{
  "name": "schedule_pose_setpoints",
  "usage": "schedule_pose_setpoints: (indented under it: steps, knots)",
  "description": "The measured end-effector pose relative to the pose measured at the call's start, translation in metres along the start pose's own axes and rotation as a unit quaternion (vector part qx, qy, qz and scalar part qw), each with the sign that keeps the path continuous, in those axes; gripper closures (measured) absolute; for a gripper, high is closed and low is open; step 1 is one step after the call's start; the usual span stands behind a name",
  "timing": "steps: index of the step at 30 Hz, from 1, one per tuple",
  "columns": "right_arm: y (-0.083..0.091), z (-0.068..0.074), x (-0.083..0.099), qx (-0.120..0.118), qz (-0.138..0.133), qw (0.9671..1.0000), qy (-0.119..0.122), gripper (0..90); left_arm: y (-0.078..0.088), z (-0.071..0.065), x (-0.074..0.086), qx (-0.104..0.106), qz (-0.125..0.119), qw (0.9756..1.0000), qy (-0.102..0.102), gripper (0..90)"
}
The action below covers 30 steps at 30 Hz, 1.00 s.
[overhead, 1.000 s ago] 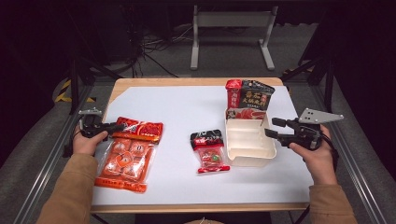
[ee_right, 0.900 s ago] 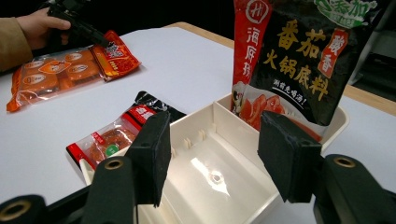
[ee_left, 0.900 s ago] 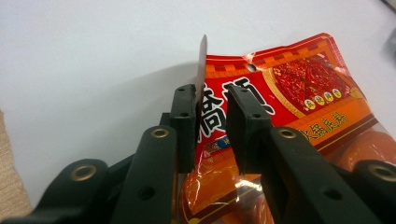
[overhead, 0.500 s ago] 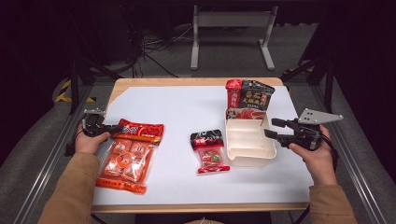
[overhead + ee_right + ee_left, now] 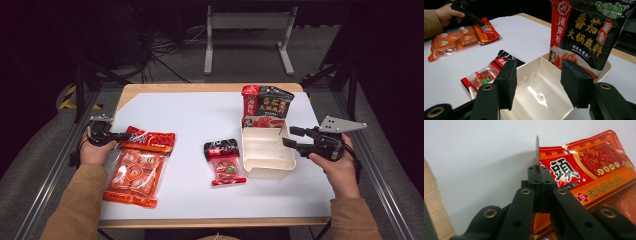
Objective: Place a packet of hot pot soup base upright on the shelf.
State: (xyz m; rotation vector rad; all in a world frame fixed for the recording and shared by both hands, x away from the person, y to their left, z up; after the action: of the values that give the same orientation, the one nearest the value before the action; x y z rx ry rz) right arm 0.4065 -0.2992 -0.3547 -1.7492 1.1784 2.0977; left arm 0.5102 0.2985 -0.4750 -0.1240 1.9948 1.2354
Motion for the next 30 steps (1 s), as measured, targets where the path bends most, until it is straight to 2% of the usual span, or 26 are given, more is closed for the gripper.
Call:
schedule_pose_setpoints:
  steps: [7,13,16,17,18,22,25,26,28,30]
  knots:
    - [-0.003,0.004,-0.003,-0.004,0.000,1.0000,0.003,48.0,0.024,-0.006,-0.003,0.002,-0.042,0.9991,-0.006,90.0]
    - [-0.008,0.008,-0.008,-0.010,-0.001,0.9999,0.009,48.6,0.050,-0.020,-0.011,0.006,-0.085,0.9962,-0.019,90.0]
    - [-0.010,0.011,-0.011,-0.015,-0.002,0.9998,0.012,48.6,0.059,-0.027,-0.015,0.007,-0.095,0.9951,-0.026,90.0]
    - [-0.011,0.011,-0.012,-0.015,-0.002,0.9998,0.013,48.6,0.069,-0.033,-0.019,0.005,-0.105,0.9939,-0.034,90.0]
    - [-0.012,0.012,-0.013,-0.017,-0.003,0.9998,0.014,48.6,0.069,-0.033,-0.019,0.005,-0.105,0.9939,-0.034,90.0]
    - [-0.013,0.013,-0.014,-0.020,-0.004,0.9997,0.016,48.6,0.086,-0.049,-0.025,0.008,-0.130,0.9904,-0.046,90.0]
    - [-0.014,0.014,-0.016,-0.022,-0.005,0.9996,0.017,48.6,0.101,-0.062,-0.028,0.011,-0.151,0.9869,-0.055,90.0]
    - [-0.014,0.014,-0.016,-0.023,-0.006,0.9996,0.017,48.6,0.107,-0.067,-0.029,0.008,-0.158,0.9856,-0.061,90.0]
    - [-0.014,0.014,-0.016,-0.023,-0.006,0.9996,0.018,48.8,0.110,-0.071,-0.029,0.007,-0.160,0.9850,-0.063,90.0]
    - [-0.014,0.015,-0.017,-0.023,-0.005,0.9995,0.020,49.0,0.118,-0.078,-0.028,-0.001,-0.170,0.9829,-0.070,90.0]
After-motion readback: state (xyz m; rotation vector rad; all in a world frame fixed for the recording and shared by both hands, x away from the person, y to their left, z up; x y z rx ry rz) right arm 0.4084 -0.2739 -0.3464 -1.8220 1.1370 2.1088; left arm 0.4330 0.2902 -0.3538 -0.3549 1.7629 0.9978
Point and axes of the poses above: each handheld gripper's, and its own axes: y roughly backward along the jaws, x roughly out of its underside, z roughly to its left, the point moved 5 cm from there along -y, roughly forward along the jaws, and after that the axes turned 3 degrees about z, right-handed, at the moved point
